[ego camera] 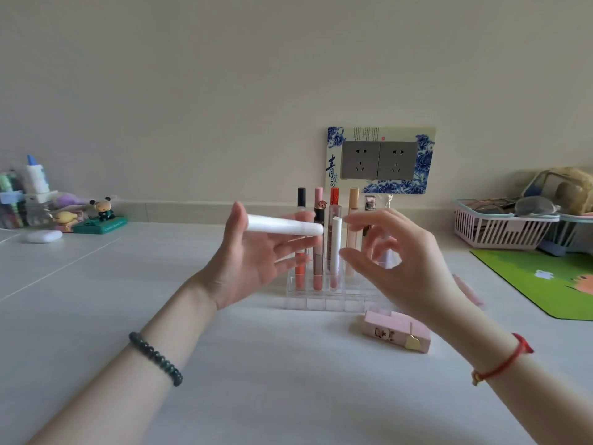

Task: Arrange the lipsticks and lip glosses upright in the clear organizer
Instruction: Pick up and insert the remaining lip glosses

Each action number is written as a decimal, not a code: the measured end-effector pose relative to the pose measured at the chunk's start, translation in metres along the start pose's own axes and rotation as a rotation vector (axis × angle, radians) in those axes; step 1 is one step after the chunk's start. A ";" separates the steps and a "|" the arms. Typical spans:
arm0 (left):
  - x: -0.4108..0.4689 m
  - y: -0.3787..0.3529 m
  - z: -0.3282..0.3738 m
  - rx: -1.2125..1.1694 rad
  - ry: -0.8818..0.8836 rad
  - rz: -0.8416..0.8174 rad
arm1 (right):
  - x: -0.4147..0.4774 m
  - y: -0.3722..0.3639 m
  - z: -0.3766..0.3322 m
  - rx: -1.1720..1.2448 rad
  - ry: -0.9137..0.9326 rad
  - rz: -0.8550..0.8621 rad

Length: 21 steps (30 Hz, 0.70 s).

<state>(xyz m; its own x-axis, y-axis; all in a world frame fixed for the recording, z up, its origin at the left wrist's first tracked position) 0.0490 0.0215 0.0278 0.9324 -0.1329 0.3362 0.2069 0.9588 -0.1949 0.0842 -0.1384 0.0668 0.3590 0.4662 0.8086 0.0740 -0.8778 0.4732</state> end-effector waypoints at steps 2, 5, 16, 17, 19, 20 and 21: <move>0.005 -0.017 -0.003 0.004 0.033 -0.048 | 0.003 -0.004 -0.019 -0.092 0.146 -0.010; 0.011 -0.037 -0.008 0.067 0.085 -0.117 | 0.004 -0.009 -0.028 -0.168 0.219 -0.016; 0.024 -0.019 0.005 0.162 -0.020 0.215 | 0.017 0.009 0.005 -0.184 0.026 -0.114; 0.023 -0.017 0.004 0.173 -0.026 0.237 | 0.018 0.011 0.009 -0.157 -0.004 -0.114; 0.023 -0.013 0.001 0.199 -0.027 0.271 | 0.020 0.016 0.016 -0.055 -0.072 -0.098; 0.024 -0.012 -0.001 0.213 -0.027 0.280 | 0.020 0.017 0.020 0.030 -0.113 -0.087; 0.024 -0.012 -0.002 0.224 -0.029 0.283 | 0.020 0.019 0.023 0.118 -0.157 -0.075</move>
<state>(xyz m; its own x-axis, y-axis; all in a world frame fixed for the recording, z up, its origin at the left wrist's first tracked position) 0.0697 0.0065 0.0360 0.9339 0.1497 0.3246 -0.1311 0.9883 -0.0785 0.1144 -0.1480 0.0841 0.4882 0.5158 0.7040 0.2111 -0.8525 0.4782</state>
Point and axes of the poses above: each hand's wrist, its own x-axis towards the middle knuckle, its own y-axis out of the back of the hand, z = x × y, the point moved 7 cm from there along x, towards the middle knuckle, and after that the axes turned 4 degrees about -x, right-handed, at the moved point
